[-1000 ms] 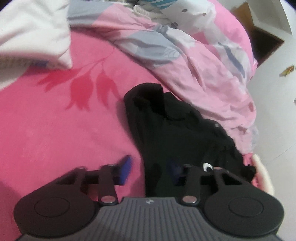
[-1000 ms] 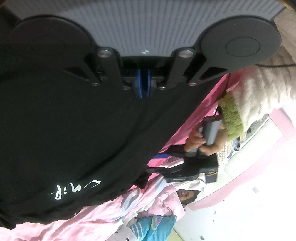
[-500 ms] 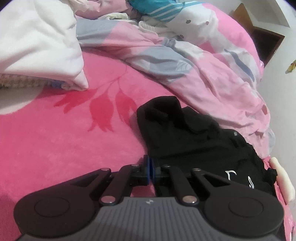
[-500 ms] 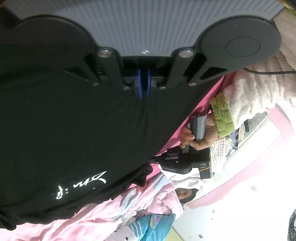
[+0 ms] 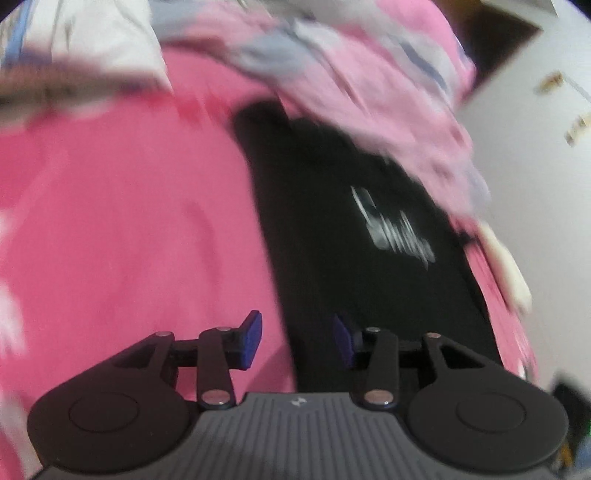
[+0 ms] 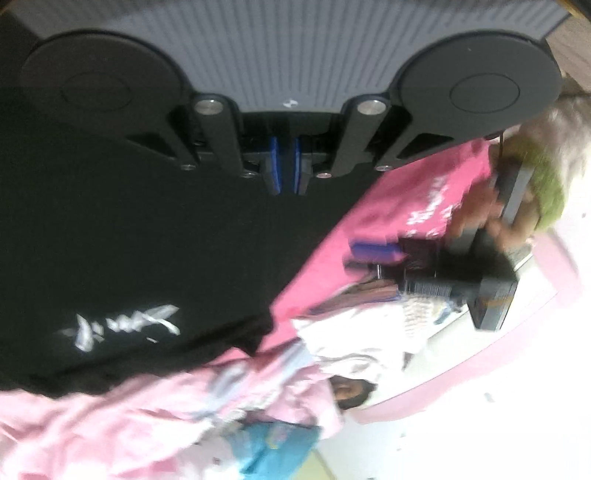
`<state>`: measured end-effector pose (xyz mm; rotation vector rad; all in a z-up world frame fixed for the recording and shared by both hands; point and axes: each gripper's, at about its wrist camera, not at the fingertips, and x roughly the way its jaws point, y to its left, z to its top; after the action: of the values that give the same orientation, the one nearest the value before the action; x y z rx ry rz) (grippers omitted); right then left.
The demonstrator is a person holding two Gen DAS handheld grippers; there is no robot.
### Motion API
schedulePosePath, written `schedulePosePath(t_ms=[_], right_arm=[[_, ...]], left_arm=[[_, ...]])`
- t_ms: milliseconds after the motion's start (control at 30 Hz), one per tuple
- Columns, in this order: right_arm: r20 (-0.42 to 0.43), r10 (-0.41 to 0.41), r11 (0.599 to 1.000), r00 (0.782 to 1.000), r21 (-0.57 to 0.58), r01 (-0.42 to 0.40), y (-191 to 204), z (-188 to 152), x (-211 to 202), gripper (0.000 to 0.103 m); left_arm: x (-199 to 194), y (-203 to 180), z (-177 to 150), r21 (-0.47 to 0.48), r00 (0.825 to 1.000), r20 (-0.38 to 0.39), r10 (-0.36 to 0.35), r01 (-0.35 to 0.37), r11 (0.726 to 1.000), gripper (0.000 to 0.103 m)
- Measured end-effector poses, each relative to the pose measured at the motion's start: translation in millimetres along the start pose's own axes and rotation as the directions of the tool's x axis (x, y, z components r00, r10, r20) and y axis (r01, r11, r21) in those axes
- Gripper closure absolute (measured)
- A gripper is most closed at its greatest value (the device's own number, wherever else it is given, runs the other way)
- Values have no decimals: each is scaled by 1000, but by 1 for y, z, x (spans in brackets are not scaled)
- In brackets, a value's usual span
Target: Fold clothes
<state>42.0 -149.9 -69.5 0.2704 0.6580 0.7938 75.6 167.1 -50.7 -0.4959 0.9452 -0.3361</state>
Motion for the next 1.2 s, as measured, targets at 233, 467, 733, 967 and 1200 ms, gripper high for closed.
schedulePosePath(t_ms=[233, 467, 733, 967, 1200], right_arm=[[-38, -43, 999, 998, -28, 42, 18, 1, 5, 95], [-56, -80, 997, 995, -5, 79, 21, -6, 7, 95], [-135, -67, 993, 989, -108, 53, 42, -28, 23, 95], [-275, 108, 934, 955, -301, -192, 93, -61, 13, 96], [-143, 74, 985, 987, -147, -95, 55, -35, 7, 95]], left_arm=[[-19, -20, -69, 55, 999, -33, 8, -6, 998, 63], [-31, -21, -107, 23, 999, -40, -21, 22, 1000, 97], [-33, -9, -111, -38, 998, -49, -36, 34, 999, 97], [-34, 1, -113, -86, 997, -58, -49, 44, 995, 97], [-35, 1, -115, -81, 997, -57, -44, 39, 996, 97]])
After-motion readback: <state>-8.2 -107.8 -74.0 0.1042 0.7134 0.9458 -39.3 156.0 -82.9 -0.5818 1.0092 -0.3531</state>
